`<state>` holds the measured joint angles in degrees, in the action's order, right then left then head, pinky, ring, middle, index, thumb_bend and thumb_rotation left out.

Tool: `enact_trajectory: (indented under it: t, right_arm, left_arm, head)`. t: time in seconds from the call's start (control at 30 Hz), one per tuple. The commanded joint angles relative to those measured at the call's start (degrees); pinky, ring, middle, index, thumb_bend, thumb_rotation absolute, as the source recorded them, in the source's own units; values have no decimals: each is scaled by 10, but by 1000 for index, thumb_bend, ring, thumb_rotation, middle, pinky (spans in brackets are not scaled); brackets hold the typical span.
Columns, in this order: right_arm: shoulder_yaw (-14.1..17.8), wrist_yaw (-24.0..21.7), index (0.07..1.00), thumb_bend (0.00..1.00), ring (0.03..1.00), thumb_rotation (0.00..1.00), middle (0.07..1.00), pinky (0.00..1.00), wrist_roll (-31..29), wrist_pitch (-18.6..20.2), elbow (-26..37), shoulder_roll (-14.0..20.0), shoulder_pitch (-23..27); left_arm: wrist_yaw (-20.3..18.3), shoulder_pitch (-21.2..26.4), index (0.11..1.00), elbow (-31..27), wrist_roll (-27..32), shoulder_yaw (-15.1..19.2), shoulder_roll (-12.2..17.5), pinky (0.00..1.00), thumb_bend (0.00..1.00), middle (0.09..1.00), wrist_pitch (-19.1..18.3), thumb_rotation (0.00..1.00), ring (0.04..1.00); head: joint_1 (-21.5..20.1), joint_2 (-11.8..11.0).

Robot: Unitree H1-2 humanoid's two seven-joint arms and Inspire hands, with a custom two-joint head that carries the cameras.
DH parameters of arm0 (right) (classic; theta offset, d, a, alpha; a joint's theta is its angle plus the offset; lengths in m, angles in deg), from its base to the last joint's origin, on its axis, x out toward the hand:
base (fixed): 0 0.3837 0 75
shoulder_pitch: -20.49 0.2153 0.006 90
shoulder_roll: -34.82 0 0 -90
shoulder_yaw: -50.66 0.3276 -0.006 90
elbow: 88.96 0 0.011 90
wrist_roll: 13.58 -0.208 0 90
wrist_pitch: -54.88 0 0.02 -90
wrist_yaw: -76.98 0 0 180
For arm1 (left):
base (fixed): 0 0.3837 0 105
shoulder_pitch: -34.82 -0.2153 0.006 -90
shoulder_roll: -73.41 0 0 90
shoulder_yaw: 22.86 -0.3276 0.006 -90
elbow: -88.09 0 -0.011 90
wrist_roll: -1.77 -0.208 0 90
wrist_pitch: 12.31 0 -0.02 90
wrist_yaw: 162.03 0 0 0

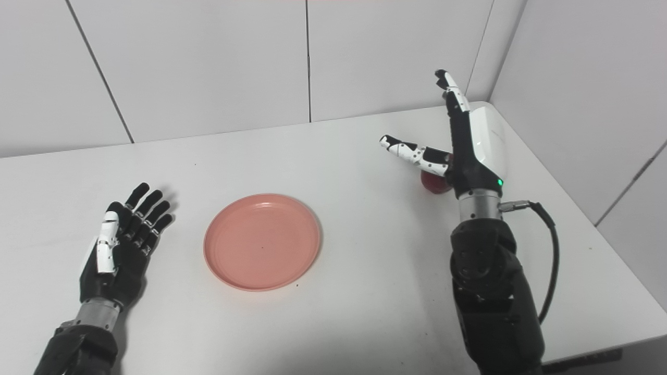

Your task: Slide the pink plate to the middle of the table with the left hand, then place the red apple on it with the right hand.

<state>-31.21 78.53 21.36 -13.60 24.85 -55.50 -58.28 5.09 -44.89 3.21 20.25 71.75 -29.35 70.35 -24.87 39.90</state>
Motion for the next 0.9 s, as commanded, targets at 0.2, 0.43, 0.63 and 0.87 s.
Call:
enact_trajectory:
  t: [0.2, 0.43, 0.63, 0.87]
  right_arm:
    - [30, 10, 923, 1000, 874, 511, 889, 794, 7, 3, -14, 44, 17]
    - [40, 19, 941, 1000, 886, 572, 900, 799, 9, -3, -52, 60, 8]
    - [34, 24, 951, 1000, 879, 579, 904, 790, 0, -13, -77, 68, 4]
    - [23, 17, 956, 1000, 881, 574, 915, 772, -5, 0, -95, 72, 5]
  left_arm:
    - [-3, 9, 880, 12, 2, 2, 9, 904, 373, 899, 8, 1000, 898]
    - [-4, 10, 880, 12, 7, 3, 12, 905, 367, 897, 9, 1000, 897]
    - [-2, 9, 877, 10, 7, 3, 12, 908, 371, 897, 6, 1000, 897]
    - [3, 6, 877, 1, 7, 3, 10, 901, 374, 897, 0, 1000, 895]
  head:
    - [-4, 1]
    - [-9, 3]
    - [-8, 4]
    - [-5, 6]
